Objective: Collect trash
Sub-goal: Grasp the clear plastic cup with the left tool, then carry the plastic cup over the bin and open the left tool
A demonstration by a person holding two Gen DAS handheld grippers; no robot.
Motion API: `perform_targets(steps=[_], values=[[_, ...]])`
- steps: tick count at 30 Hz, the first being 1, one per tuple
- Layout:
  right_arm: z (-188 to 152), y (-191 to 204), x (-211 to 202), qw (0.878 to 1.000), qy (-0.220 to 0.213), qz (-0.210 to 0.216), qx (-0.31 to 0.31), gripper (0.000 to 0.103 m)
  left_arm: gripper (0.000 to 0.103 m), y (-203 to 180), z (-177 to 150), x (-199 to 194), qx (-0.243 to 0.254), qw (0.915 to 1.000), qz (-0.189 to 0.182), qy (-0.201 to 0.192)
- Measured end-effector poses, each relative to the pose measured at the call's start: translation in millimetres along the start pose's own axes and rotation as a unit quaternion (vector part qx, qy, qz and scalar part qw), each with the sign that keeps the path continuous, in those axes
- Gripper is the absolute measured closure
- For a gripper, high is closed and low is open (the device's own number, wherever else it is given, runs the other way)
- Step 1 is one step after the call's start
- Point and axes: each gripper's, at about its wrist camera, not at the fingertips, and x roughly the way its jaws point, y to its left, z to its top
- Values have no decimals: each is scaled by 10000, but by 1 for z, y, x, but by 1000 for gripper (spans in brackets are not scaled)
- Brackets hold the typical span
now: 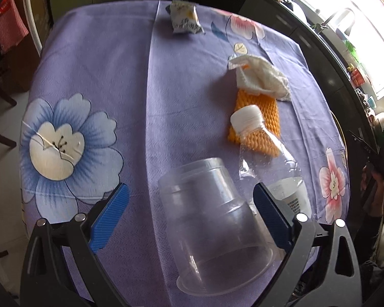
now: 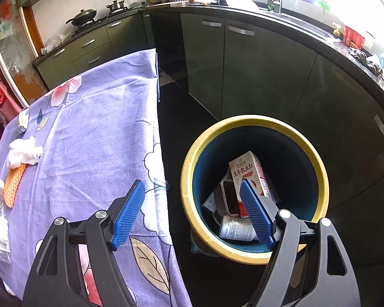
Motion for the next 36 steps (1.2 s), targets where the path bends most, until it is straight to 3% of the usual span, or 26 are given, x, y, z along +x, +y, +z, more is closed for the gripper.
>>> perform_targets(steps=[4, 7, 11, 13, 14, 27, 36], values=[[-1, 0, -2, 10000, -6, 17, -11, 27, 11, -4, -2, 7, 61, 9993, -64, 357], [-3, 1, -2, 10000, 3, 90, -16, 27, 12, -9, -6, 12, 232, 9984, 128, 509], [-4, 4, -1, 9998, 14, 166, -59, 27, 23, -17, -10, 14, 443, 9970, 367, 521], [-4, 6, -1, 9998, 12, 200, -87, 27, 38, -20, -12, 11, 477, 9970, 375, 478], [-4, 7, -2, 9997, 7, 213, -94, 27, 39, -21, -12, 10, 476, 9971, 364, 466], [-5, 11, -15, 9994, -113, 296, -160, 27, 45, -36, -13, -20, 877, 9941, 630, -91], [-6, 7, -27, 9992, -274, 264, -153, 27, 45, -65, 3, -68, 1286, 9866, 695, -728]])
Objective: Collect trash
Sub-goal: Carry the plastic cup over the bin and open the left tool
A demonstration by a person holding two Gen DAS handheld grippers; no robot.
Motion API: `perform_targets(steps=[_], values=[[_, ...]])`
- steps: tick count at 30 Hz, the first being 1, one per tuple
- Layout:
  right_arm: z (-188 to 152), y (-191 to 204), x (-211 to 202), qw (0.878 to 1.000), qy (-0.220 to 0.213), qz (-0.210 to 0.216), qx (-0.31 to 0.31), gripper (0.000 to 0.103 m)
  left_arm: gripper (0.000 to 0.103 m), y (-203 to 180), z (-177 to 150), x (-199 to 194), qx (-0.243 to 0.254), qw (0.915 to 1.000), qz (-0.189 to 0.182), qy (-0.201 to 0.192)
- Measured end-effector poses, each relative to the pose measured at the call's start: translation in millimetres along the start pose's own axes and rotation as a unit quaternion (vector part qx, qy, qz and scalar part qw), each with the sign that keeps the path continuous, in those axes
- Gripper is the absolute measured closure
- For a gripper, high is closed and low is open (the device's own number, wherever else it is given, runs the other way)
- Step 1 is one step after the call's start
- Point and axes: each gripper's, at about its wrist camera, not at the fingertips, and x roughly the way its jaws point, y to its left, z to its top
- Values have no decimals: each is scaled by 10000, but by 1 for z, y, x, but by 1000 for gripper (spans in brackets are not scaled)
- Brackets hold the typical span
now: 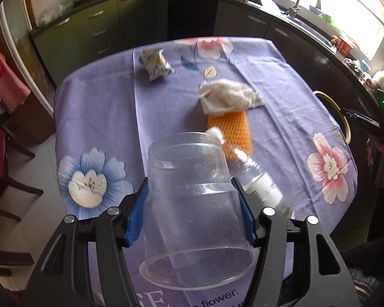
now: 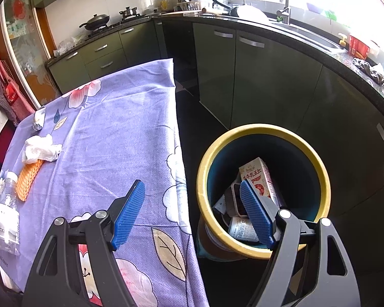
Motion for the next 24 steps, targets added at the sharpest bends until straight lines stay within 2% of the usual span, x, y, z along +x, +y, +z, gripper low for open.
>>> perform_targets(steps=[7, 12, 15, 17, 24], values=[[-3, -20, -8, 9998, -121, -57, 161, 27, 45, -30, 51, -31, 397, 9976, -237, -507], [-14, -51, -16, 9987, -234, -139, 433, 27, 44, -89, 95, -18, 959, 9916, -705, -506], [-22, -73, -20, 9974, -269, -241, 625, 27, 44, -143, 118, 4, 1457, 9828, -1060, -406], [-29, -92, -24, 9960, -275, -317, 786, 27, 44, -188, 132, 22, 1839, 9738, -1301, -321], [-56, -144, -47, 9892, -320, -655, 1272, 27, 44, -341, 159, 87, 2871, 9334, -2154, 29]])
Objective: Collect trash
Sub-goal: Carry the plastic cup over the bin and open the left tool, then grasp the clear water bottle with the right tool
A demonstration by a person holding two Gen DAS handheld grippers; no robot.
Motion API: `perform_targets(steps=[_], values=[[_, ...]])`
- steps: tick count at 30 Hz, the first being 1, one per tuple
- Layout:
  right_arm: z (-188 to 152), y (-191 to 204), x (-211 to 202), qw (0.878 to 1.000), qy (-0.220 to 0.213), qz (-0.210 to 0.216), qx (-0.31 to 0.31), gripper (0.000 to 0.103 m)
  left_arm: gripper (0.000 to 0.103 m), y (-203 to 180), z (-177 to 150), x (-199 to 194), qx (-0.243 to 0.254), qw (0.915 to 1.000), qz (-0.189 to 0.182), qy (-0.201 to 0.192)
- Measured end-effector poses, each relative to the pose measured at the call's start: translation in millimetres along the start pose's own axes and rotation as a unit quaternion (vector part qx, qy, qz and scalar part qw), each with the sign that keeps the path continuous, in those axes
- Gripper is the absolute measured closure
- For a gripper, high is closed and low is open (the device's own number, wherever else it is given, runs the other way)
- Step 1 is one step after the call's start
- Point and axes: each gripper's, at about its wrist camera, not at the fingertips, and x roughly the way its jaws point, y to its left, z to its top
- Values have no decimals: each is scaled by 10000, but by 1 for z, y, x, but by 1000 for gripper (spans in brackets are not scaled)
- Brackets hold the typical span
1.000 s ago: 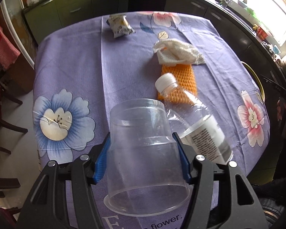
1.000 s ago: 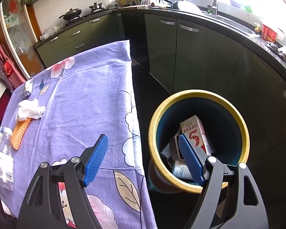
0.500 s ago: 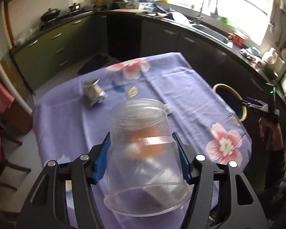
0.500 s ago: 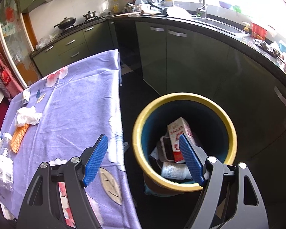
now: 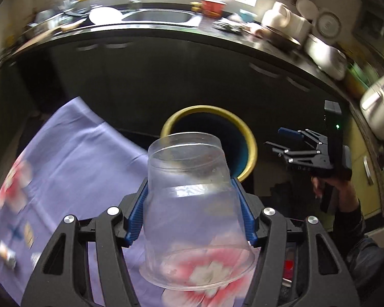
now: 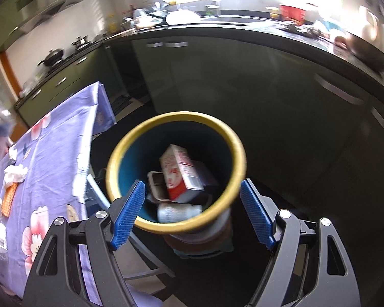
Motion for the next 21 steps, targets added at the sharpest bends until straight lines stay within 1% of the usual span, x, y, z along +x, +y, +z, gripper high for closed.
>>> perform_targets(steps=[1, 4, 6, 8, 10, 12, 14, 18, 21], values=[[-2, -5, -2, 10000, -8, -31, 46, 27, 44, -10, 13, 18, 118, 9999, -61, 29], [-7, -23, -10, 9997, -34, -127, 185, 27, 44, -27, 39, 57, 234, 9995, -174, 94], [-9, -31, -14, 9996, -44, -160, 246, 27, 39, -32, 52, 80, 218, 9992, -262, 188], [-10, -35, -16, 9994, -61, -169, 292, 26, 38, -31, 61, 97, 73, 9993, -296, 213], [-11, -36, -17, 9994, -61, -151, 301, 26, 29, -28, 65, 103, -25, 9994, -276, 182], [-11, -35, -16, 9995, -48, -114, 284, 26, 26, -23, 66, 95, -136, 9993, -350, 46], [-12, -31, -12, 9997, -10, -71, 243, 26, 26, -18, 62, 77, -214, 9987, -436, -137], [-11, -16, -4, 9998, 62, 44, 160, 26, 23, -3, 43, 30, -335, 9969, -439, -557], [-10, 0, 3, 9998, 129, 145, 12, 26, 19, 16, 18, -17, -573, 9930, -357, -966]])
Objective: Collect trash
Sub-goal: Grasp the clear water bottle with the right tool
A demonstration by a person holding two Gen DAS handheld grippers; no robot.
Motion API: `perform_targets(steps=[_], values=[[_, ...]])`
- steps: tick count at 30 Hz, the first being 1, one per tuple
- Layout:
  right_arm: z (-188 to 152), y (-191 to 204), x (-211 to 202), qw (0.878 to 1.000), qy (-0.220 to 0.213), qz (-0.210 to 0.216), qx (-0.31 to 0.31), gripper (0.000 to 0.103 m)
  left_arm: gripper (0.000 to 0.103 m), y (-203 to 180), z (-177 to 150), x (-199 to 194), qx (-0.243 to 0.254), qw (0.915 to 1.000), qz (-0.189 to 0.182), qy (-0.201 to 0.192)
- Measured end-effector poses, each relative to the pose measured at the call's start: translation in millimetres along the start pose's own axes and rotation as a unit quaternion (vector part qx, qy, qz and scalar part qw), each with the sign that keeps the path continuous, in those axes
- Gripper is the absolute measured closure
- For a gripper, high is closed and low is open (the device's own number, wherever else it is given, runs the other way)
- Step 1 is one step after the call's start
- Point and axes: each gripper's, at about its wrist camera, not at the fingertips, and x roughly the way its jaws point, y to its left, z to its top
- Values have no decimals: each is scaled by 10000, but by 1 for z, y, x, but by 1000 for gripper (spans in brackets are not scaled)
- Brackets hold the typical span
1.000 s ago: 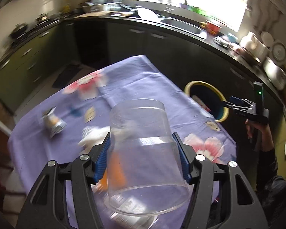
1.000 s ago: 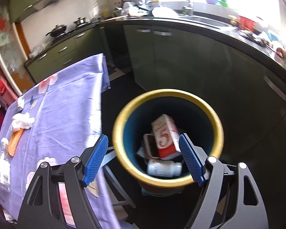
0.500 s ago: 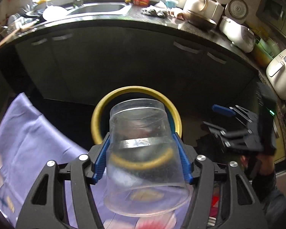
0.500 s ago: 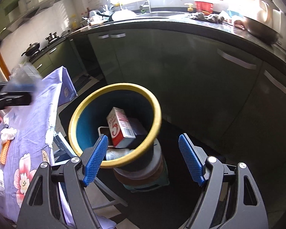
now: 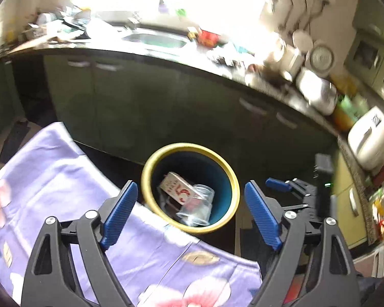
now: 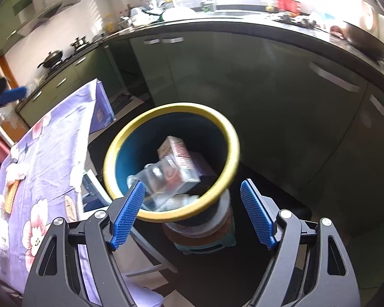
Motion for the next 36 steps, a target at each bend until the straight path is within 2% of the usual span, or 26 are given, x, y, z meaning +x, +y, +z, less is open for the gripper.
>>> perform_targets(steps=[3, 6, 9, 14, 18, 23, 26, 28, 33, 36], values=[[3, 23, 5, 9997, 49, 127, -217, 26, 17, 23, -23, -50, -298, 9988, 166, -361], [7, 53, 8, 9984, 79, 282, -491, 26, 17, 51, -54, -98, -644, 9944, 495, -671], [9, 92, 14, 9948, 140, 533, -857, 26, 17, 80, -90, -148, -1037, 9855, 890, -1007], [5, 171, 25, 9807, 372, 1124, -1555, 26, 15, 123, -152, -223, -1737, 9614, 1647, -1360], [-12, 240, 28, 9607, 584, 1694, -2122, 26, 15, 148, -194, -264, -2186, 9422, 2026, -1532], [-45, 321, 14, 9269, 820, 2441, -2729, 26, 14, 165, -230, -291, -2517, 9263, 2252, -1668], [-64, 358, 2, 9097, 1004, 2777, -2919, 25, 14, 168, -242, -298, -2573, 9226, 2346, -1658], [-75, 383, -5, 8967, 1158, 3077, -2964, 20, 14, 170, -249, -303, -2584, 9200, 2432, -1667], [-98, 433, -17, 8813, 1304, 3281, -3140, 17, 14, 178, -264, -311, -2652, 9169, 2456, -1694], [-111, 457, -10, 8812, 1476, 3207, -3144, 17, 14, 182, -271, -312, -2695, 9165, 2414, -1704]])
